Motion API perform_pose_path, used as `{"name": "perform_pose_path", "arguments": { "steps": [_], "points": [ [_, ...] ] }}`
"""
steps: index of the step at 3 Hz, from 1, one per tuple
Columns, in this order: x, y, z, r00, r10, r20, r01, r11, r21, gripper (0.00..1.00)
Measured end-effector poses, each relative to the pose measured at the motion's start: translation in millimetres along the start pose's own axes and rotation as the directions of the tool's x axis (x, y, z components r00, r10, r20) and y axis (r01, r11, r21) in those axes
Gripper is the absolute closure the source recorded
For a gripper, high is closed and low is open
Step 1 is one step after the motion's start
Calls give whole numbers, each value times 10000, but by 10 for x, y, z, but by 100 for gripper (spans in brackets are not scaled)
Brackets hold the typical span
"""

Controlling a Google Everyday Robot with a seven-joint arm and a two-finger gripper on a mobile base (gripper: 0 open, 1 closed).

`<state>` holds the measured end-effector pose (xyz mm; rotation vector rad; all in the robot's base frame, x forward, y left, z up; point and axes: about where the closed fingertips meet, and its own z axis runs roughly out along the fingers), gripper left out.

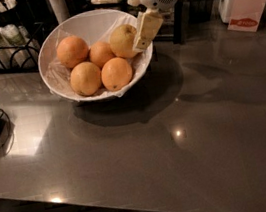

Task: Pick orange from white bowl

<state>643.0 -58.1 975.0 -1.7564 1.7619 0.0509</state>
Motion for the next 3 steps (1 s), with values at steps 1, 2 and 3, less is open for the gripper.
{"name": "perform_pose_path", "arguments": {
  "steps": [1,2,3],
  "points": [
    [29,-86,132,10000,34,65,-33,9999,-135,19],
    [31,-93,141,10000,39,73,-38,9999,-138,16],
    [31,-94,143,10000,41,78,-40,9999,-138,12]
  ]
}}
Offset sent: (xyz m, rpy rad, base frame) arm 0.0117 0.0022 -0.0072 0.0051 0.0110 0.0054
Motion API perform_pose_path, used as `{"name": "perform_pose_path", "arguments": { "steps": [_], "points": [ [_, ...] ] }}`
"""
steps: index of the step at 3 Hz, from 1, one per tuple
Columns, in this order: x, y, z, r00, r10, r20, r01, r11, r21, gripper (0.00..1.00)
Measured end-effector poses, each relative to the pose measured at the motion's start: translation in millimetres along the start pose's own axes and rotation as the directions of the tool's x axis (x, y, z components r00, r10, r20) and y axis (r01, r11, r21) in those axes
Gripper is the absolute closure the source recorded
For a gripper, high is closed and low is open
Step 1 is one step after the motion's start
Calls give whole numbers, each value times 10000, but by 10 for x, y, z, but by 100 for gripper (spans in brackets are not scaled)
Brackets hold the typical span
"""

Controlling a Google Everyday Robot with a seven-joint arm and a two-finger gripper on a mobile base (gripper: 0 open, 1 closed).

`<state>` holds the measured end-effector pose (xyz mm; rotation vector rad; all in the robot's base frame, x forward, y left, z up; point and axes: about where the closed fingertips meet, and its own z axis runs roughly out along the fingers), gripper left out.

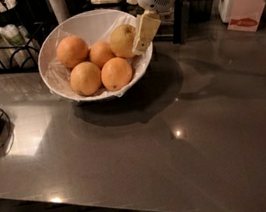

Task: Pick orange from white bowl

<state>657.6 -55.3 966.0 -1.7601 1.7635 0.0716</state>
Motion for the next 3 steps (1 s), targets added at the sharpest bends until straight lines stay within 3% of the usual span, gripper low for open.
{"name": "perform_pose_path", "arguments": {
  "steps": [1,2,3],
  "points": [
    [0,-22,58,9999,32,145,-32,10000,7,12],
    [84,-97,352,9992,99,388,-83,9991,-409,22],
    [125,-108,389,9994,23,350,-7,9989,-459,21]
  ]
}}
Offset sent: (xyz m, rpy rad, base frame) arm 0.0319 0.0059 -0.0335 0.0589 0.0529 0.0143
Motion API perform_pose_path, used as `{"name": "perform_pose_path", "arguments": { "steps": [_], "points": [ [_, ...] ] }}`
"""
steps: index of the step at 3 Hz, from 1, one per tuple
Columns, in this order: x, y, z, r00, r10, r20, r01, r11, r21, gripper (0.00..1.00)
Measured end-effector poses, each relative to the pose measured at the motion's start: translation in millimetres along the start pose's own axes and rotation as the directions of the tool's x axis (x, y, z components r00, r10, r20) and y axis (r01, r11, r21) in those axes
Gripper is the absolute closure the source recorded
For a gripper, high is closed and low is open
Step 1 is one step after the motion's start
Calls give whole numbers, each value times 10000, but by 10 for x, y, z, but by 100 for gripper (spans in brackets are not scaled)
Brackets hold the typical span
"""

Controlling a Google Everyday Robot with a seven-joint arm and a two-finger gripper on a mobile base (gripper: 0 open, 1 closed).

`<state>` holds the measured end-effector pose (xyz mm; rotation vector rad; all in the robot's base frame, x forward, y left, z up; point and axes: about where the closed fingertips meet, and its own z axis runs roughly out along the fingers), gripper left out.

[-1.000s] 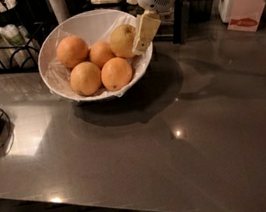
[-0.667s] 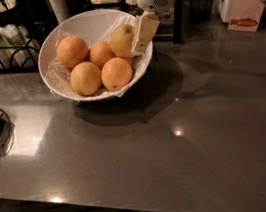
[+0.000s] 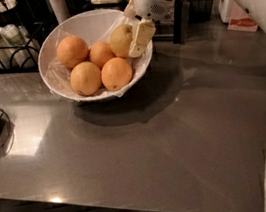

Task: Pick orange from white bowl

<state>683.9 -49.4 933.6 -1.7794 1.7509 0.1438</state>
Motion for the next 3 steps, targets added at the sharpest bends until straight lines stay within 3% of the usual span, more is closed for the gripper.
{"name": "perform_pose_path", "arguments": {
  "steps": [1,3],
  "points": [
    [-28,-5,9,9994,-332,-122,332,9994,-8,22],
    [-251,22,-32,9885,-1484,-285,1492,9884,272,23]
  ]
}}
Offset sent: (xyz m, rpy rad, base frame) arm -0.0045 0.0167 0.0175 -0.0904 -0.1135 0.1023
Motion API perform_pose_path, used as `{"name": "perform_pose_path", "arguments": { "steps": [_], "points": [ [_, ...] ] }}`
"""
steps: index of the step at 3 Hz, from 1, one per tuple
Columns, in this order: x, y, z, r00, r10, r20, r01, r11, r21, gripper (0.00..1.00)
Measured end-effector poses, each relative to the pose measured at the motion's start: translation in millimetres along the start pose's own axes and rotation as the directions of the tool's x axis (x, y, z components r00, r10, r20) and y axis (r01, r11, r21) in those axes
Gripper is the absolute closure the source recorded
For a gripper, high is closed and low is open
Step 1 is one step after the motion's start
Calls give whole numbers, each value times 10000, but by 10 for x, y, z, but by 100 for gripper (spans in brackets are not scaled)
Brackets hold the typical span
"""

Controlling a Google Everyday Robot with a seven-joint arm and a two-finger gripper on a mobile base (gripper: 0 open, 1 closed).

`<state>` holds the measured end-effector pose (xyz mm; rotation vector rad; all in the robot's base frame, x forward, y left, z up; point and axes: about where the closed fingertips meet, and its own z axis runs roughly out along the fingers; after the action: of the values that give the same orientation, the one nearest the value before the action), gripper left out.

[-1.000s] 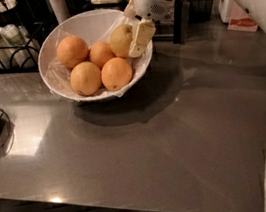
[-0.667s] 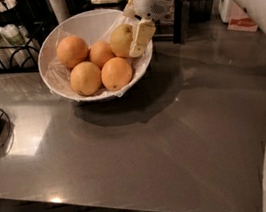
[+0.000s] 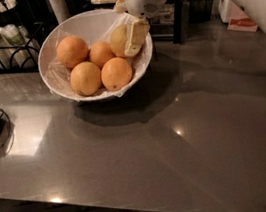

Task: Pick orange from white bowl

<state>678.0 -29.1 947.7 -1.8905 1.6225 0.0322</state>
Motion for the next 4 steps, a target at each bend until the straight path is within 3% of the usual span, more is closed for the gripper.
{"name": "perform_pose_path", "arguments": {
  "steps": [4],
  "points": [
    [174,162,279,9993,367,-109,-375,9965,-747,25]
  ]
}}
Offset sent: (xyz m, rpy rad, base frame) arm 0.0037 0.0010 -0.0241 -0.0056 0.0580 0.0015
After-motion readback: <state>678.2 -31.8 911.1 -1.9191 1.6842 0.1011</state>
